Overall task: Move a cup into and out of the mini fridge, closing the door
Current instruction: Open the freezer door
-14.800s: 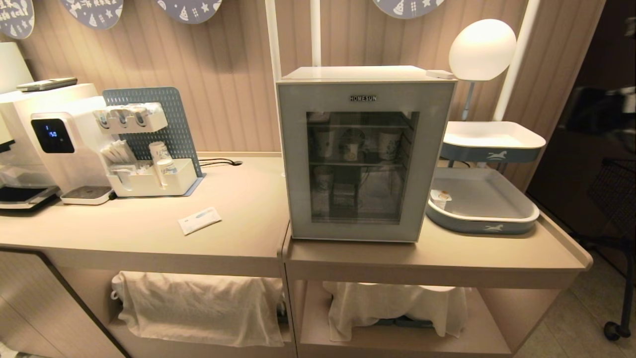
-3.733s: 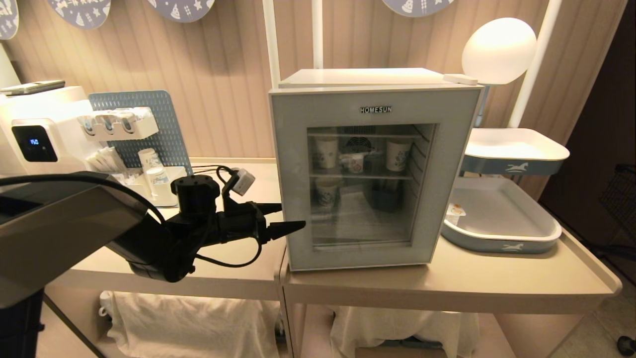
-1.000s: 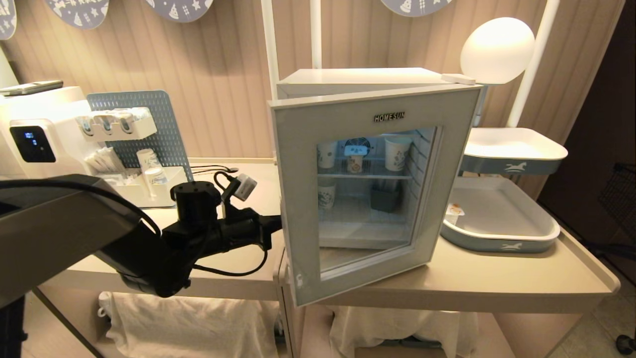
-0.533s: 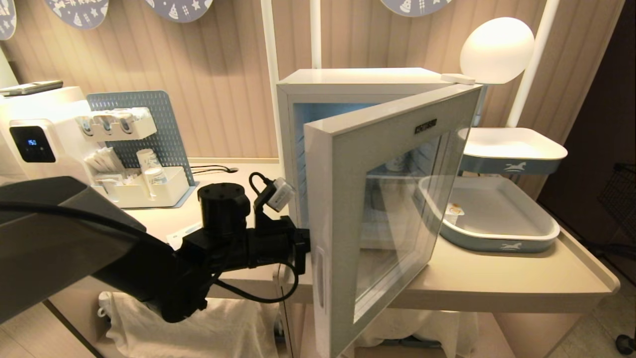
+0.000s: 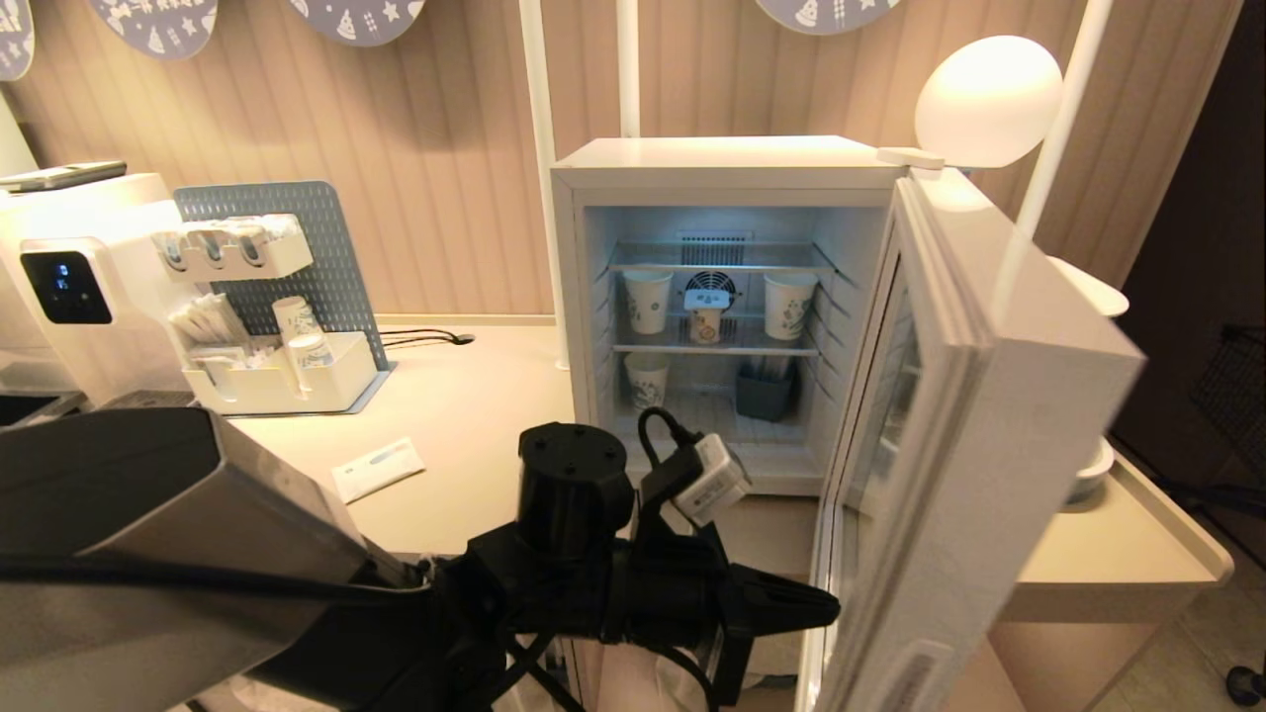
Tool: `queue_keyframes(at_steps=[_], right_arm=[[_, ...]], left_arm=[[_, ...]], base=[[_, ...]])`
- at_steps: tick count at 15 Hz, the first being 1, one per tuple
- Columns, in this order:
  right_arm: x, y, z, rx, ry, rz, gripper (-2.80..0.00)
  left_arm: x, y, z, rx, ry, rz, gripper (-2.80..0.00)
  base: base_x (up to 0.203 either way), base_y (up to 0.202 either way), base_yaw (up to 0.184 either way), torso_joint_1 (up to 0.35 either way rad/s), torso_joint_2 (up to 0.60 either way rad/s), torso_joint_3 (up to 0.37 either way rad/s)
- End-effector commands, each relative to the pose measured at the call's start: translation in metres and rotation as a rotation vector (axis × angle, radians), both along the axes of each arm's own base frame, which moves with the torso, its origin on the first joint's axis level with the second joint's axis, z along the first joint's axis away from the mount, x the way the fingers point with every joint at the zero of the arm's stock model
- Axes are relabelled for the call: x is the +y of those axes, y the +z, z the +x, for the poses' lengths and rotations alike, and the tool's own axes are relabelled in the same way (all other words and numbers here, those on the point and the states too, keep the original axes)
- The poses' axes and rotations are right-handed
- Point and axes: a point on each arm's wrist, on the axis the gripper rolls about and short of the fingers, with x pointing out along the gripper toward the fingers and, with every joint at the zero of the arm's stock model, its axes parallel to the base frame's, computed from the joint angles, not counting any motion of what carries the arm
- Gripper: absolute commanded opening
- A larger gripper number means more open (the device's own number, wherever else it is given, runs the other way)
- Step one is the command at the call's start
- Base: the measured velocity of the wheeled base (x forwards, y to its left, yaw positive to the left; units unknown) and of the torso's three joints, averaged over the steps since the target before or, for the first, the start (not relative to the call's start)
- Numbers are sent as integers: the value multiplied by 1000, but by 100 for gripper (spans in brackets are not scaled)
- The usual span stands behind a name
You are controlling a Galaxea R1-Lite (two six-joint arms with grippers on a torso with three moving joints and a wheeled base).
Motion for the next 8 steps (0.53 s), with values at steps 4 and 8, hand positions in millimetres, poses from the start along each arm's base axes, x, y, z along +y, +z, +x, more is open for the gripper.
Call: queue_keyframes(at_steps=[4, 8], right_arm=[[0, 0, 0, 1, 0, 0, -280], [0, 0, 0, 0, 0, 6, -280]], left_arm=[[-14, -1, -22, -1, -71, 3, -280], [19, 12, 9, -37, 276, 33, -280]], base=[[0, 0, 0, 0, 0, 0], [0, 0, 0, 0, 0, 0]])
